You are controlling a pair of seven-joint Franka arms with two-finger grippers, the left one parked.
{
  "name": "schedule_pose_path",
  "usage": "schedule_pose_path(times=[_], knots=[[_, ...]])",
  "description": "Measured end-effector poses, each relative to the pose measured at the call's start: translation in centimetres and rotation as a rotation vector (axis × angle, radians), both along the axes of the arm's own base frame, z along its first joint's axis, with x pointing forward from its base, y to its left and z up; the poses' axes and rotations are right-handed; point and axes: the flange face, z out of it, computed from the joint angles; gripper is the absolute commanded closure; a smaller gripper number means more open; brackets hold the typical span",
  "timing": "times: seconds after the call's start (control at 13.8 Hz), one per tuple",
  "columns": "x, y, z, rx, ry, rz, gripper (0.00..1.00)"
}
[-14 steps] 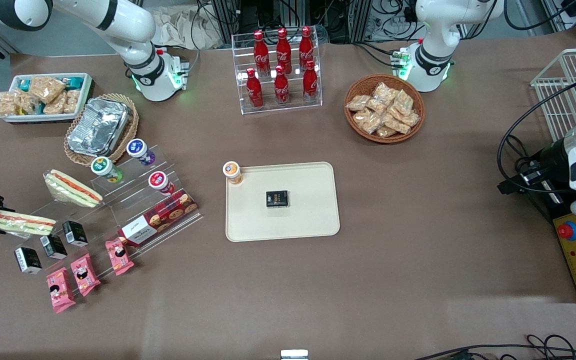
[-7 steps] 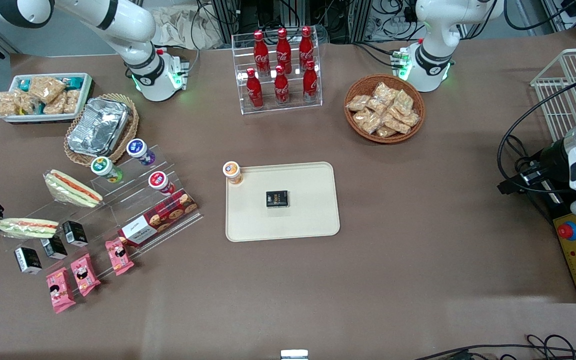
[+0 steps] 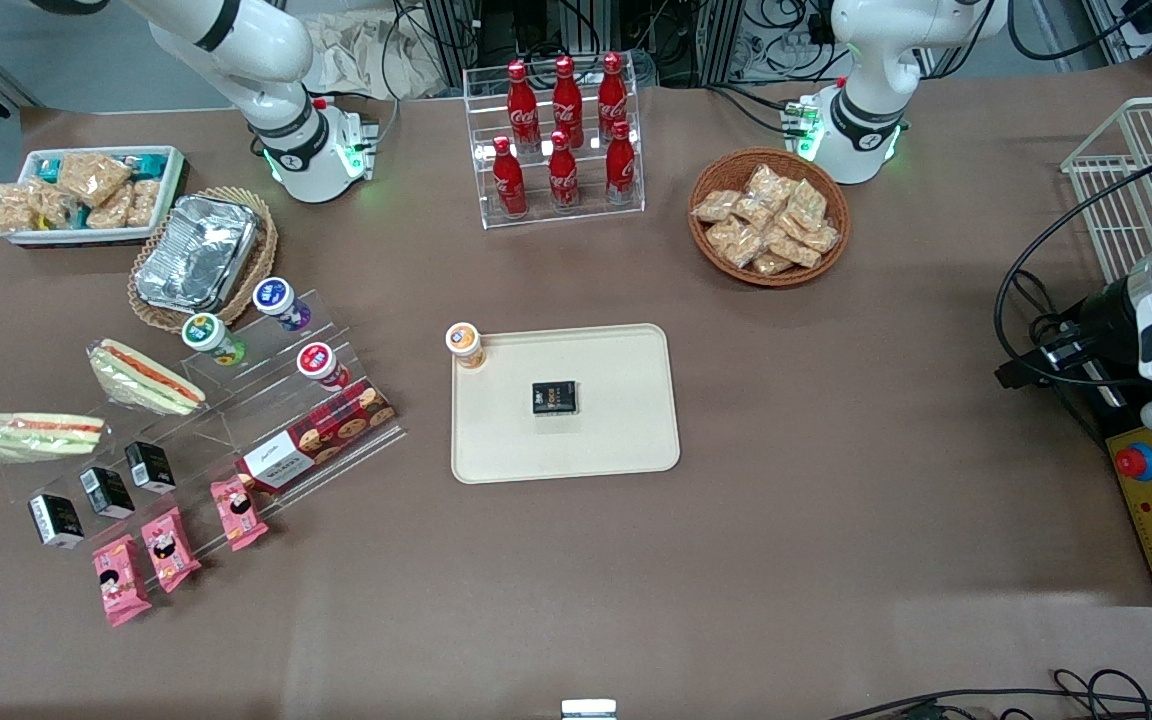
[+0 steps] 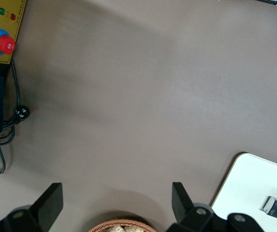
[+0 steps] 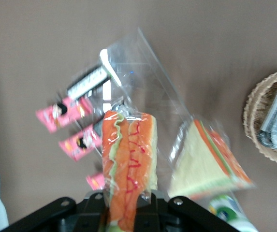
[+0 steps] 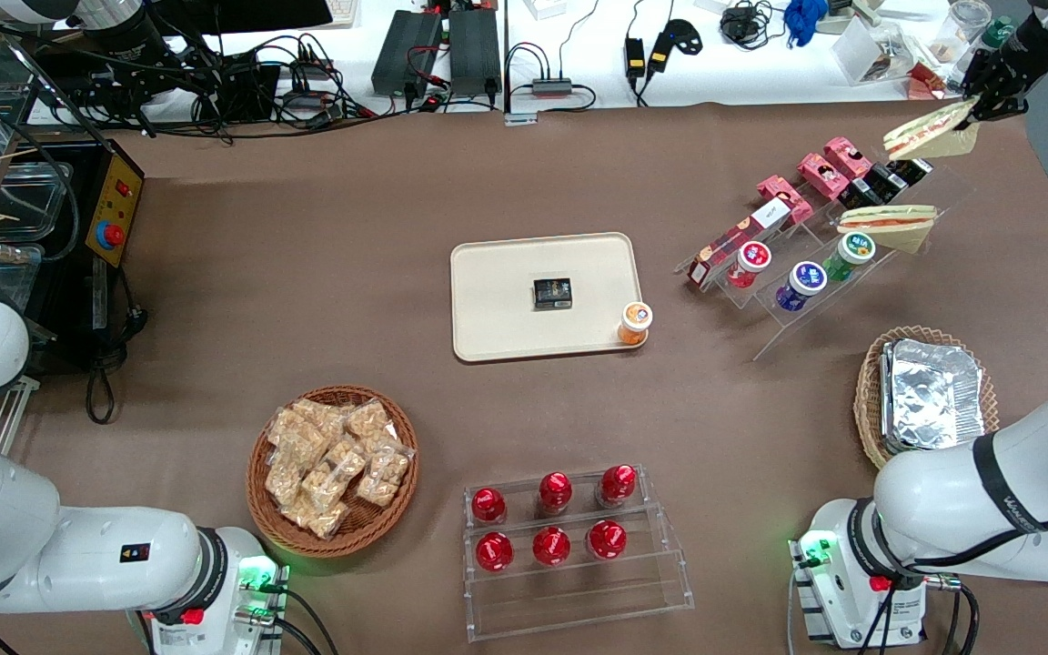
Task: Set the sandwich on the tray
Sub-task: 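Close the right gripper on the sub sandwich's middle, then lift the sub sandwich and carry it toward the cream tray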
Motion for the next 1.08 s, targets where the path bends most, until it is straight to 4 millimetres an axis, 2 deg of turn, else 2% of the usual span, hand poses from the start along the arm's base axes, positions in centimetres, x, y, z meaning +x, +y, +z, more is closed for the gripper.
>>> schedule_pose_path(times=[0.22, 0.43, 0.58, 1.08], knots=[[-0.2, 5.9, 2.7, 0.015, 0.015, 0.172, 1.0], [0.4, 14.0, 4.0, 0.019, 0.008, 0.431, 1.0], [0.3, 18.2, 4.5, 0.025, 0.004, 0.603, 1.0], [-0.6, 28.5, 5.7, 0.023, -0.013, 0.81, 1.0]])
